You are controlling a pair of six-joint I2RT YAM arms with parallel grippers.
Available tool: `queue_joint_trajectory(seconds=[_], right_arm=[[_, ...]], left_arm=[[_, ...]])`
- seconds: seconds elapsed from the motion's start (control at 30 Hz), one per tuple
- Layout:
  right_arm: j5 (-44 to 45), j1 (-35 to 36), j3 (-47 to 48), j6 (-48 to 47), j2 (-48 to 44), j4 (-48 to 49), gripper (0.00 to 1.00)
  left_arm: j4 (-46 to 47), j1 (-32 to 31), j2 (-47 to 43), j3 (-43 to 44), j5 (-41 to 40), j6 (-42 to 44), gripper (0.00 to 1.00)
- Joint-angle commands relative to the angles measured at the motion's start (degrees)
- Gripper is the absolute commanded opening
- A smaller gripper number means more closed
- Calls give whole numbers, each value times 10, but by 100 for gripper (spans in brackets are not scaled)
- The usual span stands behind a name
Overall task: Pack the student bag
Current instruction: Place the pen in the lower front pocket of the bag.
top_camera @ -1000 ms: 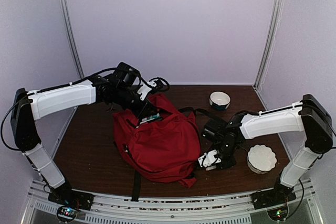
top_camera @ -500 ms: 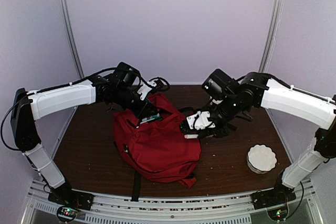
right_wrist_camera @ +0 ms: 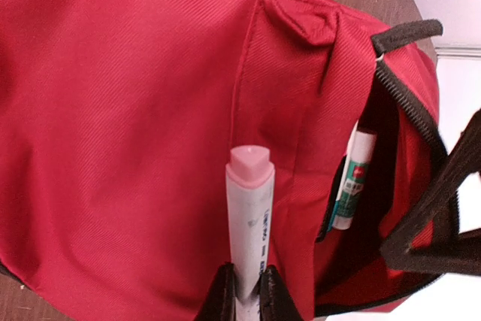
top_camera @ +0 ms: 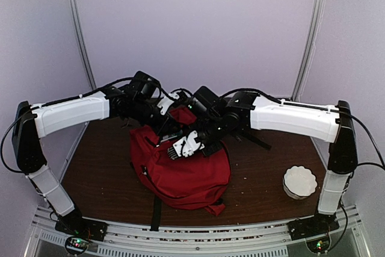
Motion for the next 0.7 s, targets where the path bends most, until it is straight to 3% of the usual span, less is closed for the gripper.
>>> queue_joint_trajectory(seconds=[0.0, 0.43, 0.67], right_arm=[[33, 10, 52, -39, 25, 58, 6], [107, 5, 26, -115, 87, 183, 6], [172, 3, -18, -116, 110, 329, 6]], left_arm=[[22, -7, -29, 21, 32, 9, 0], [21, -7, -38, 23, 41, 8, 0], [21, -7, -41, 23, 43, 9, 0]])
